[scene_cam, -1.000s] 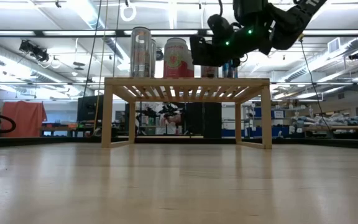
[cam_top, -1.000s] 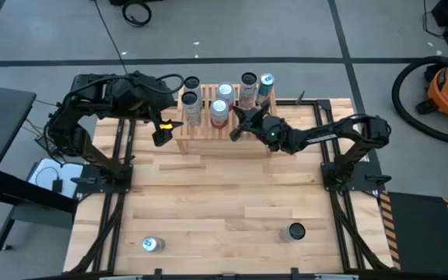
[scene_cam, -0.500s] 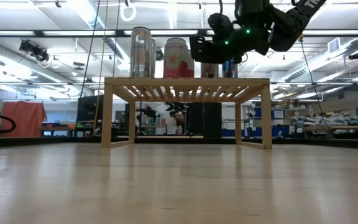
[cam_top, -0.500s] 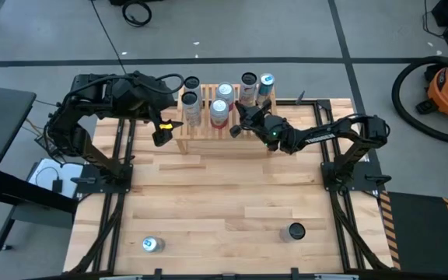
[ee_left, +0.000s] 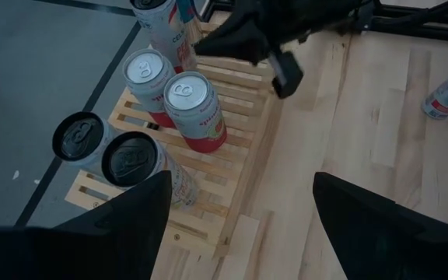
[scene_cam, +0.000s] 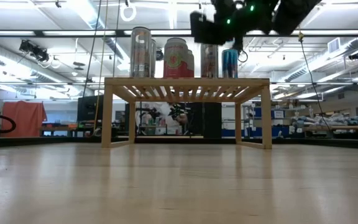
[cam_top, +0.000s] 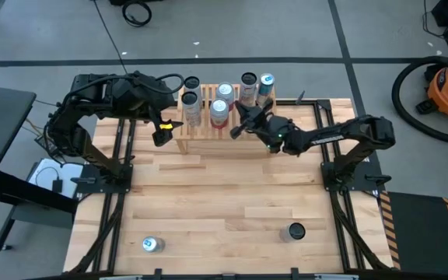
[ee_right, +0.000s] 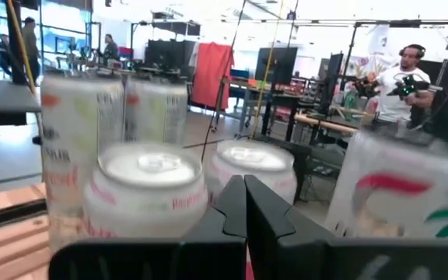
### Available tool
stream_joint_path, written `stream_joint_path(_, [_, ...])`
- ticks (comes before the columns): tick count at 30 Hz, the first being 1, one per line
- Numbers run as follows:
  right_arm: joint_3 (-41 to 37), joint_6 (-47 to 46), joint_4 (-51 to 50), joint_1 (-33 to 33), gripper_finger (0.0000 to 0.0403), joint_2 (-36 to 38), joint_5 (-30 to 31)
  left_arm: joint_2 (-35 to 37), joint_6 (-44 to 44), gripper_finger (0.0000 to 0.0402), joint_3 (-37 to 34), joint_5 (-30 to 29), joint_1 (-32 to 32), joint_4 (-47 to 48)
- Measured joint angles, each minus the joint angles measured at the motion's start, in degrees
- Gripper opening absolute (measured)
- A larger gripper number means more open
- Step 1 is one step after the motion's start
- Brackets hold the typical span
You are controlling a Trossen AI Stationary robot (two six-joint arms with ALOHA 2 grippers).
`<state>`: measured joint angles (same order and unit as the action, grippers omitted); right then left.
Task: Place canned beverage on shelf
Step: Put the white pink soda can on the shelf aligned with the other white pink soda can
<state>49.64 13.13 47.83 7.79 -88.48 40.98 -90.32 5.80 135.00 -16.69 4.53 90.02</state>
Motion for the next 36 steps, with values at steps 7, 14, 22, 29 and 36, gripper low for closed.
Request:
stream_joint_path(7, [6.1,-0.6,-19.1,-4.2,0.0001,7.5,4.3,0.0,0.0,0.0315,0.0,0.0,0.0,0.0])
stream_joint_path(14, [10.1,-7.6,-33.5,-2.5,0.0004,11.8,0.1,0.0,0.0,0.0315,0.0,0.0,0.0,0.0])
stream_joint_path(22, [10.1,-7.2,-40.7,-6.3,0.0025,16.5,-0.5,-0.1,0.0,0.0315,0.0,0.0,0.0,0.0])
stream_joint_path(29, [10.1,-6.5,-45.0,-14.8,0.0082,21.0,0.1,-0.1,0.0,0.0315,0.0,0.0,0.0,0.0])
stream_joint_path(36, [10.1,-1.4,-45.5,-22.1,0.0152,23.1,7.9,-0.1,4.3,0.0315,0.0,0.0,0.0,0.0])
